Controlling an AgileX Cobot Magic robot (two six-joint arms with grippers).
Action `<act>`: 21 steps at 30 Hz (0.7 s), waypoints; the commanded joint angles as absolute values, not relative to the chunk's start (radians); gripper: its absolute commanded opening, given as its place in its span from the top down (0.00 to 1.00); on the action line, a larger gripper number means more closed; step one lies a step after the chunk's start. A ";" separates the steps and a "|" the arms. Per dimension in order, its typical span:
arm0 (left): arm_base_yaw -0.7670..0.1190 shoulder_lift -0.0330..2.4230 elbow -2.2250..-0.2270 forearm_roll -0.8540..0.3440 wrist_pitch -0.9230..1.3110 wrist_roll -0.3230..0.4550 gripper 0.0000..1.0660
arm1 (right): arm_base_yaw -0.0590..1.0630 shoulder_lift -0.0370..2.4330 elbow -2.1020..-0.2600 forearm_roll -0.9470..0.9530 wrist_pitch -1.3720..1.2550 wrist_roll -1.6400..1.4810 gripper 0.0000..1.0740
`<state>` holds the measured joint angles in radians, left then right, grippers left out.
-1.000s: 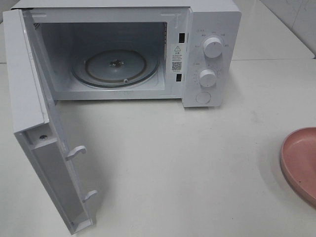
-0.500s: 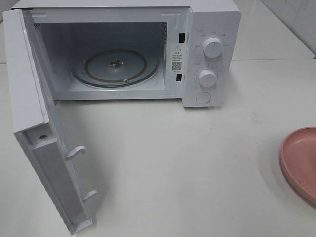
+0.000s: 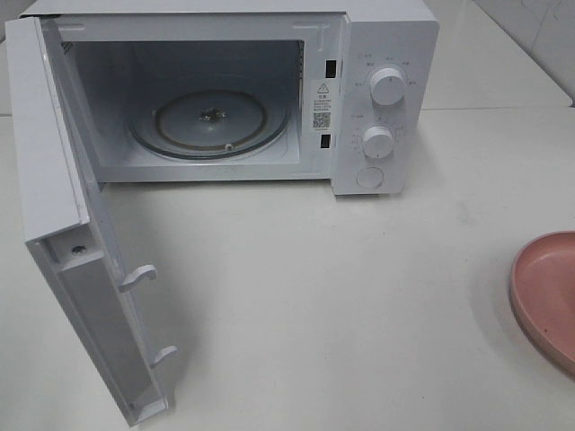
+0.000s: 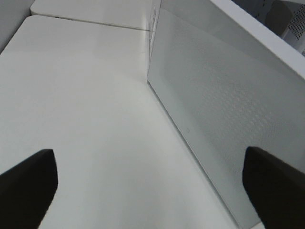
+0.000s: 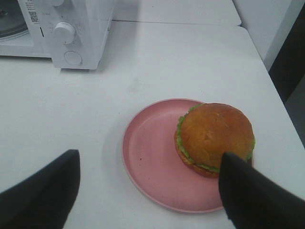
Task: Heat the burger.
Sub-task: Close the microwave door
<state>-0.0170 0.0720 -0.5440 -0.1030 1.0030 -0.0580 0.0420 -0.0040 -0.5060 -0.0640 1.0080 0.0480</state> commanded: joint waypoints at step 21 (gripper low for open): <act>-0.017 0.534 -0.434 -0.055 0.424 -0.056 1.00 | 0.034 -0.031 -0.501 -0.057 0.993 0.033 0.29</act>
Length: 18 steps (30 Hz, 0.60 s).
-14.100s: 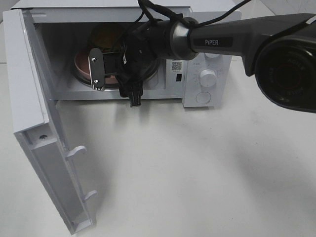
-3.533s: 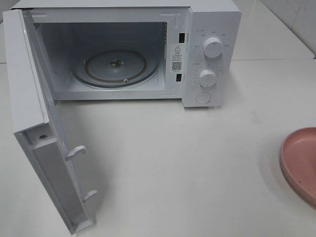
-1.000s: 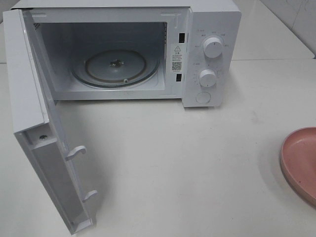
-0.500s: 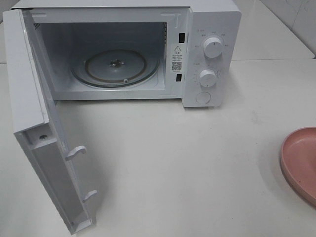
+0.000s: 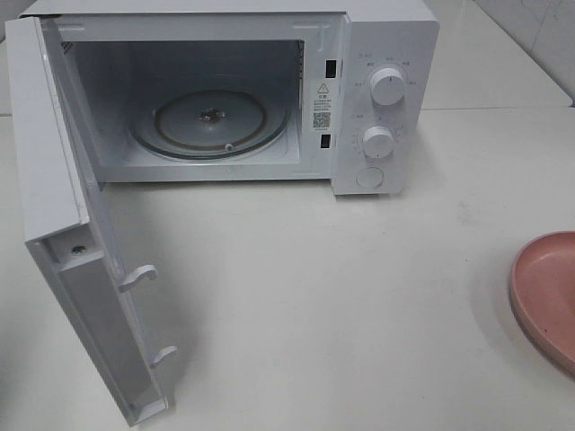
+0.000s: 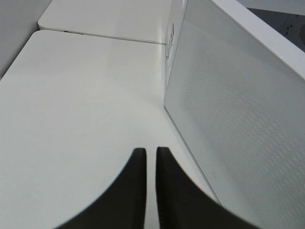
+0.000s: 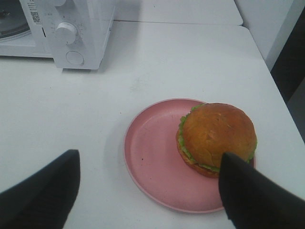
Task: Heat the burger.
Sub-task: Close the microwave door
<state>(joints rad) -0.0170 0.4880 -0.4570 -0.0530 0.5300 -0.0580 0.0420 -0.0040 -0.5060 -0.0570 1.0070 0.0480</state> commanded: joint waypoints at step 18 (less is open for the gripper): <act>-0.017 0.951 -0.234 0.120 -0.515 -0.066 1.00 | 0.034 -0.031 -0.501 -0.057 0.993 0.033 0.29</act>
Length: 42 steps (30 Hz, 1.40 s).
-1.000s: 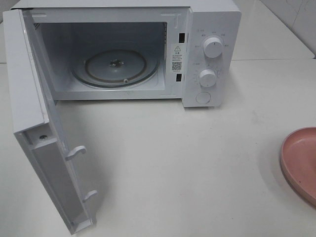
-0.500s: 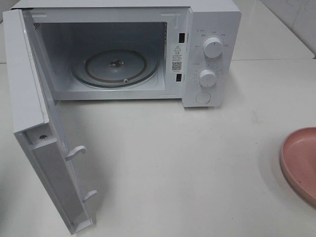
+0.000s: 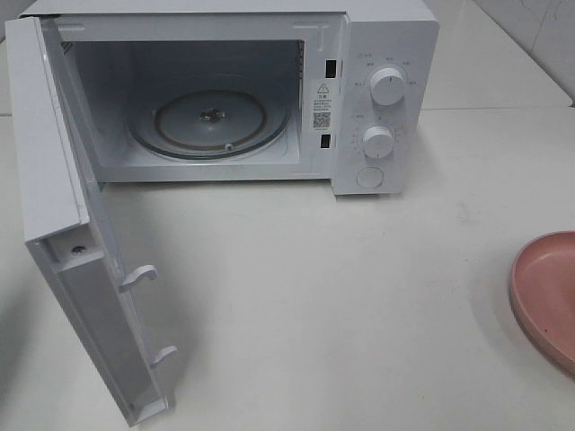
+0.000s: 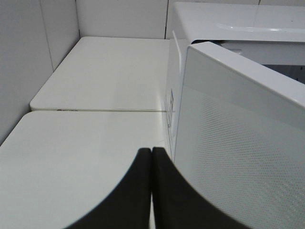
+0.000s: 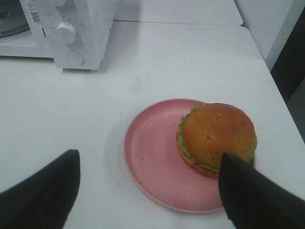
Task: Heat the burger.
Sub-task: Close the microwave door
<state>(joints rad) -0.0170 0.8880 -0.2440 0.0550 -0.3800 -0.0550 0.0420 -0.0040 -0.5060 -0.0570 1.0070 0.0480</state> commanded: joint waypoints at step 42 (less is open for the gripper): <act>-0.335 1.584 -0.418 0.330 -0.894 -0.259 1.00 | 0.034 -0.031 -0.501 -0.057 0.993 0.033 0.29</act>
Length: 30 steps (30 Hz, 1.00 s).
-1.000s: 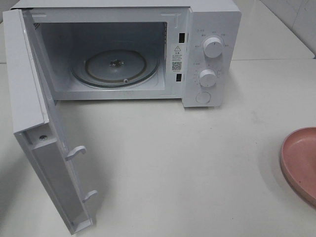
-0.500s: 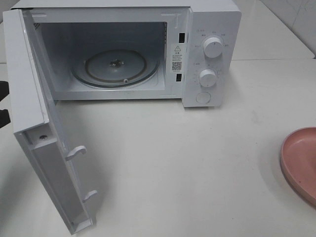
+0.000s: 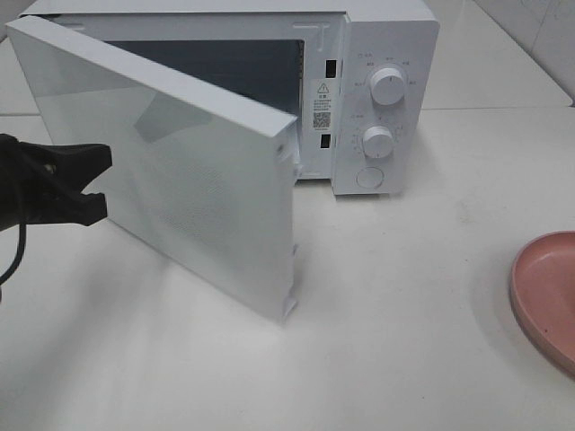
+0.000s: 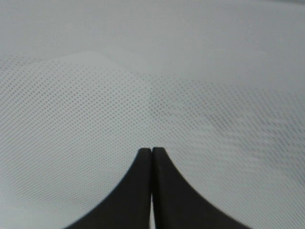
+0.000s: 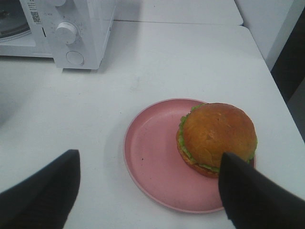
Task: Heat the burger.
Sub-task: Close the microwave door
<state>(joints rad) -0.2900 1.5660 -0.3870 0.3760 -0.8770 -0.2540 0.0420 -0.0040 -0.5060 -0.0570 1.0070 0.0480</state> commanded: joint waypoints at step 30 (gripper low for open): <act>-0.663 1.862 -0.856 0.000 -0.745 -0.192 1.00 | 0.034 -0.031 -0.501 -0.057 0.993 0.033 0.29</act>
